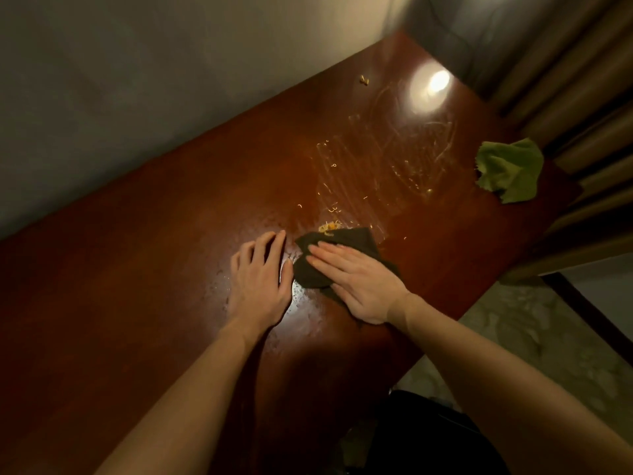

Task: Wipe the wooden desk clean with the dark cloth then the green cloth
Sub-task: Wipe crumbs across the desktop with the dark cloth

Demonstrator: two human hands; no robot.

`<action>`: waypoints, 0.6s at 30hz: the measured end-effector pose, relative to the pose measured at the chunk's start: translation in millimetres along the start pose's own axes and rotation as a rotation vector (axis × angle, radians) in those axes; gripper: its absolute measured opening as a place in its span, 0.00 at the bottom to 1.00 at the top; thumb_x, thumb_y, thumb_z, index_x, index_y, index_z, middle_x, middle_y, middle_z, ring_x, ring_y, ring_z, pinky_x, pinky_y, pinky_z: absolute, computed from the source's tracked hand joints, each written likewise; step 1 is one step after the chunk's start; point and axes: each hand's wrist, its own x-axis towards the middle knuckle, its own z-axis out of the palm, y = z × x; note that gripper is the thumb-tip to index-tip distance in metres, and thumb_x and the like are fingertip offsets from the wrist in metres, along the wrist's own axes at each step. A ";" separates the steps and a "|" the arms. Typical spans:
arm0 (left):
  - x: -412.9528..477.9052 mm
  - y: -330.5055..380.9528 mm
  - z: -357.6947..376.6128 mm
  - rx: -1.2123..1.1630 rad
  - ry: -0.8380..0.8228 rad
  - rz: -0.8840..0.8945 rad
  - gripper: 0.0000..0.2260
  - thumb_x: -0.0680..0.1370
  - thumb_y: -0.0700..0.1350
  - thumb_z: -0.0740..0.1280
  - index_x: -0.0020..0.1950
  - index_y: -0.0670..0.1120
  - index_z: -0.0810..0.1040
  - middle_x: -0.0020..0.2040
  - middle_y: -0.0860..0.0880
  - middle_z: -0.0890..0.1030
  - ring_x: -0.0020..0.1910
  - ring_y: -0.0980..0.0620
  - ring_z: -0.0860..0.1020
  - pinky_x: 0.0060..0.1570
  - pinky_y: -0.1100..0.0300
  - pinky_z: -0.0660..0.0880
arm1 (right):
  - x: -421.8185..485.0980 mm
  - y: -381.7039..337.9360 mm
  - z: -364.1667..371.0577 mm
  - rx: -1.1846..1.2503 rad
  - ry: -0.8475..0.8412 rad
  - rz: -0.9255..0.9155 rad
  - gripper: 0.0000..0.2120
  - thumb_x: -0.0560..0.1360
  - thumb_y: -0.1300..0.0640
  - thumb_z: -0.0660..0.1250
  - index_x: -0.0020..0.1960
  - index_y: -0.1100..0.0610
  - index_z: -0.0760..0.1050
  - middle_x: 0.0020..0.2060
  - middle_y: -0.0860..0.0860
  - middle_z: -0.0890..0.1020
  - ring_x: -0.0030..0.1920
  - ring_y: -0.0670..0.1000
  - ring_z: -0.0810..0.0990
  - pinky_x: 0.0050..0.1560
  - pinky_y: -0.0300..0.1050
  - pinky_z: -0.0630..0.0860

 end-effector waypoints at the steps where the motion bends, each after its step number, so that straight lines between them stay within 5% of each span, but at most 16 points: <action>1: -0.5 -0.3 -0.2 -0.007 -0.010 -0.005 0.25 0.87 0.55 0.53 0.80 0.45 0.68 0.75 0.48 0.72 0.69 0.47 0.68 0.68 0.48 0.67 | 5.1 5.0 -3.0 0.005 0.027 0.037 0.29 0.87 0.50 0.51 0.86 0.54 0.53 0.85 0.52 0.54 0.85 0.50 0.47 0.84 0.51 0.44; 9: 1.2 -2.3 -0.3 -0.002 -0.052 -0.028 0.26 0.86 0.56 0.54 0.81 0.47 0.68 0.78 0.48 0.69 0.75 0.47 0.66 0.71 0.47 0.64 | 32.7 33.9 -10.2 0.004 0.151 0.265 0.29 0.86 0.49 0.52 0.85 0.55 0.55 0.85 0.51 0.55 0.85 0.50 0.49 0.84 0.51 0.50; 18: 1.2 -3.1 -0.2 -0.034 -0.067 -0.032 0.25 0.86 0.55 0.54 0.82 0.47 0.66 0.81 0.49 0.67 0.78 0.50 0.64 0.73 0.48 0.63 | 11.4 -5.7 8.1 0.000 0.223 0.287 0.28 0.86 0.51 0.53 0.84 0.58 0.58 0.84 0.53 0.58 0.85 0.51 0.51 0.84 0.51 0.50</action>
